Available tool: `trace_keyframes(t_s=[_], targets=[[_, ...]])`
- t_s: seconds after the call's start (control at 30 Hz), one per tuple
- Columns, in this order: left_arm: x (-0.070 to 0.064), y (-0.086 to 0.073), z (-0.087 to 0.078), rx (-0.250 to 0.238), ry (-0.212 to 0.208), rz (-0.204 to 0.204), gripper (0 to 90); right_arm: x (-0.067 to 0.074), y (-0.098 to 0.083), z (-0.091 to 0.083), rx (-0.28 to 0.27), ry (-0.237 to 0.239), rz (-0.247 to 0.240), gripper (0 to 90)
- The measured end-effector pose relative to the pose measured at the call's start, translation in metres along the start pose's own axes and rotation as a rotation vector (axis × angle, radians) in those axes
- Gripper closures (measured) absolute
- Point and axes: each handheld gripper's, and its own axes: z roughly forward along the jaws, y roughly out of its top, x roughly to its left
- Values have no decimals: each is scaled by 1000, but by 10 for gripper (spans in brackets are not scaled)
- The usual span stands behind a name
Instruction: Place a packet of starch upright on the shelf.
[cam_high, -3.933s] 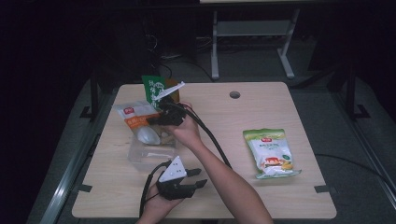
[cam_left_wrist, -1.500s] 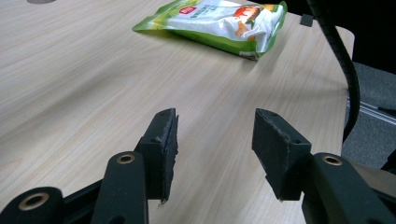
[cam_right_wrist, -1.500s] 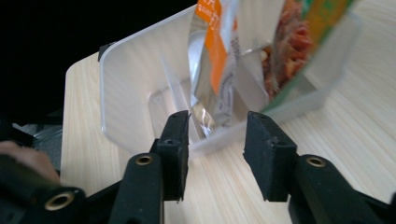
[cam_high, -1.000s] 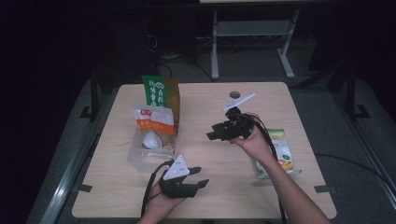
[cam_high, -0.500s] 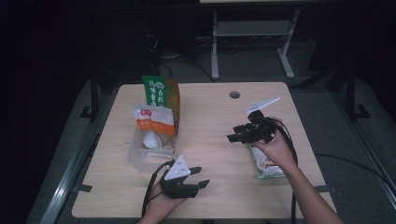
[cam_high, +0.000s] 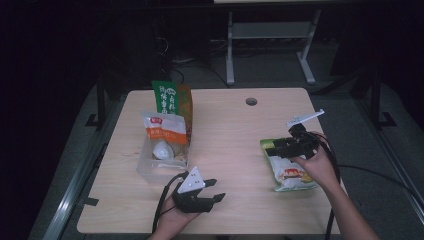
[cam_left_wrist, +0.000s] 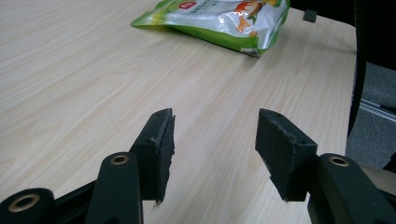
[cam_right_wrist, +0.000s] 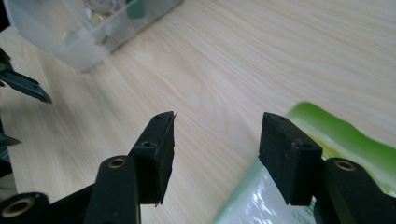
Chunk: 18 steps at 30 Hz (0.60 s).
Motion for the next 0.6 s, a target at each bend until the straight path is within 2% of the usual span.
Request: trace_keyframes(t_s=[0.6], targets=[[0,0,1,3,3,-2,456,-29,-38,-19,25,-73,90,443]])
